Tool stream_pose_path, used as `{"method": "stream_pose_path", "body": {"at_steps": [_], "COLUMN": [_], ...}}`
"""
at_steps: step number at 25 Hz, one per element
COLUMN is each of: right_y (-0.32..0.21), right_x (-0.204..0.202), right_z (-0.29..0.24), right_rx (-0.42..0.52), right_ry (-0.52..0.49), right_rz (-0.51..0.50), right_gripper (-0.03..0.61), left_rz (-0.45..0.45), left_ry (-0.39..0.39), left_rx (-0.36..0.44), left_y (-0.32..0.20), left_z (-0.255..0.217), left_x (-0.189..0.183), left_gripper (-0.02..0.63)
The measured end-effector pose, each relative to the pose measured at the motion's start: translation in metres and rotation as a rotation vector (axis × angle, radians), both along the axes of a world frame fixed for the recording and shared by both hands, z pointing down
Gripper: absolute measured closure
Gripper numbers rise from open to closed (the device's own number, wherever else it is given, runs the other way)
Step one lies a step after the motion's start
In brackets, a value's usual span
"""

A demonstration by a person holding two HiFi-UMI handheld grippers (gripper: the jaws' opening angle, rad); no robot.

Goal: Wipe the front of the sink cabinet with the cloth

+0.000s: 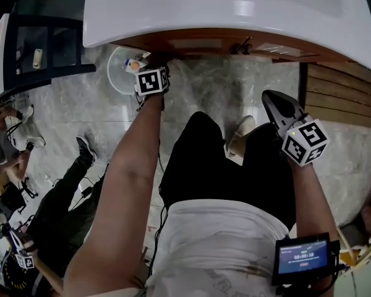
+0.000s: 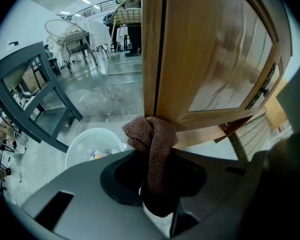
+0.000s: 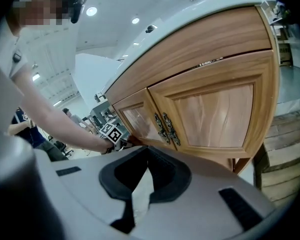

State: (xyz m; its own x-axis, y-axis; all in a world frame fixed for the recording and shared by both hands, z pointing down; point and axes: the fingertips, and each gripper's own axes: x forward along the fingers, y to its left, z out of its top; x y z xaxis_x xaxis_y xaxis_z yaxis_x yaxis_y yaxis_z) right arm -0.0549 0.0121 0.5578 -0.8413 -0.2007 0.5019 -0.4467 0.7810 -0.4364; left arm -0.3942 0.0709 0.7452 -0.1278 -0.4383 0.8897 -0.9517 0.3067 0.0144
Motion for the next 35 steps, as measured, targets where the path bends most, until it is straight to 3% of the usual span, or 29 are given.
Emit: {"method": "stream_pose_path", "body": {"at_steps": [10,23,29,35], "right_y": [0.008,0.010,0.028,0.042], "right_x": [0.007,0.069,0.094,0.080], "right_z": [0.001,-0.015,-0.027,-0.059], "right_rx": [-0.007,-0.030,-0.062,-0.075], "right_ry": [0.003,0.034,0.040,0.029], "right_rz": [0.012,0.134,0.220,0.237], "right_gripper": [0.565,0.565,0.565,0.565], "left_rz": [0.153,0.359,0.442,0.468], "left_ry": [0.124,0.361,0.380,0.390], "left_rx": [0.037,0.131,0.131,0.173], "left_y": [-0.045,-0.103,-0.082,-0.055], "left_z": [0.015,-0.007,-0.035,-0.089], "left_x": [0.096,0.246,0.269,0.278], "left_gripper": [0.508,0.508,0.508,0.508]}}
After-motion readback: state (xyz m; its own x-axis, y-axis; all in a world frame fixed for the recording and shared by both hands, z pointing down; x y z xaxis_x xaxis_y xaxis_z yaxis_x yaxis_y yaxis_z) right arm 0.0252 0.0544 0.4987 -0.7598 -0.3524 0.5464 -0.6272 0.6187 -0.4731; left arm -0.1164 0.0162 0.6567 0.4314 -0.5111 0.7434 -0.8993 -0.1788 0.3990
